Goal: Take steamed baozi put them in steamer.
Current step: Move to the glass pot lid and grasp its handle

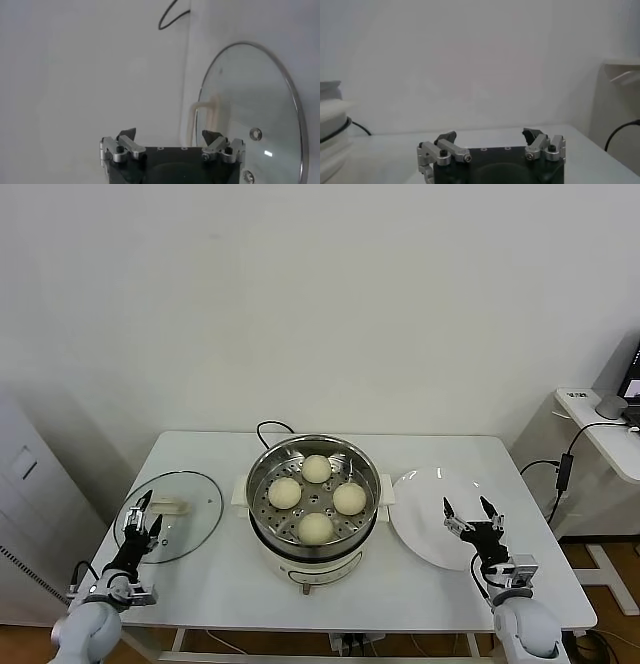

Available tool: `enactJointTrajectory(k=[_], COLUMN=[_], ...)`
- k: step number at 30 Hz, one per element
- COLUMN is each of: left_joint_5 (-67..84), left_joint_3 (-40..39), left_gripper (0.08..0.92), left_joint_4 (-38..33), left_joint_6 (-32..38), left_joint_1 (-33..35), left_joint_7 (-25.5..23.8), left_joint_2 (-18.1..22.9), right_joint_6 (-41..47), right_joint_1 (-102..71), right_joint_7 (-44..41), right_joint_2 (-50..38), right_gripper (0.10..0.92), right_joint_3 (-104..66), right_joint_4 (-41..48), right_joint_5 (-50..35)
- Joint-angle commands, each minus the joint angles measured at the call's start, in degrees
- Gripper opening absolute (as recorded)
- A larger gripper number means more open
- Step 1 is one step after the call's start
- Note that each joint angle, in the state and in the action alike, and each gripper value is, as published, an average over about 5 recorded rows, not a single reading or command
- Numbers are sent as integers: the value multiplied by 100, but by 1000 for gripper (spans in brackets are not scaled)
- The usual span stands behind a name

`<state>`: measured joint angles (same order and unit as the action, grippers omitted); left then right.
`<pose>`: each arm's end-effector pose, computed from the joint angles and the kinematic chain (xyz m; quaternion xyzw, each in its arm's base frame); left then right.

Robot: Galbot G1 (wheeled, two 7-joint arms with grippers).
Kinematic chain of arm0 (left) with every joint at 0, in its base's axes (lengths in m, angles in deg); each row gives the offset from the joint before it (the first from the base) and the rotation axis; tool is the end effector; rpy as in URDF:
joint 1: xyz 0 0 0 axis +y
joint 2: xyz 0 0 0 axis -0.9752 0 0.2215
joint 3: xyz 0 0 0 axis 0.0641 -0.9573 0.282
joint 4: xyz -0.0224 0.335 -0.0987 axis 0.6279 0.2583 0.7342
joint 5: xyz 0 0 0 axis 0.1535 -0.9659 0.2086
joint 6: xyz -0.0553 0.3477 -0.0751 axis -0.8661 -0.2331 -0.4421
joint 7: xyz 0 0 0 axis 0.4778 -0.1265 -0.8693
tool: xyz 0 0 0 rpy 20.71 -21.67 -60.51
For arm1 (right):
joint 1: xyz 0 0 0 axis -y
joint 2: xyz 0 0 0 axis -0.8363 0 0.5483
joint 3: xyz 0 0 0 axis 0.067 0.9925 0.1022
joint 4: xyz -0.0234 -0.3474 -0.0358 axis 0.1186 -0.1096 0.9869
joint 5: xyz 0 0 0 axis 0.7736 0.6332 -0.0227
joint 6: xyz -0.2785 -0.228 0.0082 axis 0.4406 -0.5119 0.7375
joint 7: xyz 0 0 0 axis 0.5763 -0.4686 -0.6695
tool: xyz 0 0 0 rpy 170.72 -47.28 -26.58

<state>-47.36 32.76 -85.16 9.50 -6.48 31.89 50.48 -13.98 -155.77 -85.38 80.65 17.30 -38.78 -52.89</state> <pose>0.3075 0.1970 -0.4110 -0.0321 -0.7040 -0.7090 0.0258 0.2965 -0.1590 -0.3950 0.0056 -0.9986 -0.0252 0.0452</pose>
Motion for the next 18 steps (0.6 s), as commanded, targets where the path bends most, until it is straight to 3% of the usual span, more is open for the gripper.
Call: enactJointTrajectory(k=[1,18], left_joint_5=[-616,-738], left_joint_3=[-8,-72], left_gripper=[823,823], left_joint_4=[723,1349], left_joint_6=[152,207], left_joint_1=[-685,-1251], left_joint_7=[263,273], left_joint_2=[116,156], right_joint_6=[-34,-11], right_joint_1=[-36,-122], right_joint_7=[-74,-124], right_joint_2=[92,114], right_gripper=[823,823], right_joint_3=[-53,-105], right_joint_4=[84,-75], right_joint_5=[127,143])
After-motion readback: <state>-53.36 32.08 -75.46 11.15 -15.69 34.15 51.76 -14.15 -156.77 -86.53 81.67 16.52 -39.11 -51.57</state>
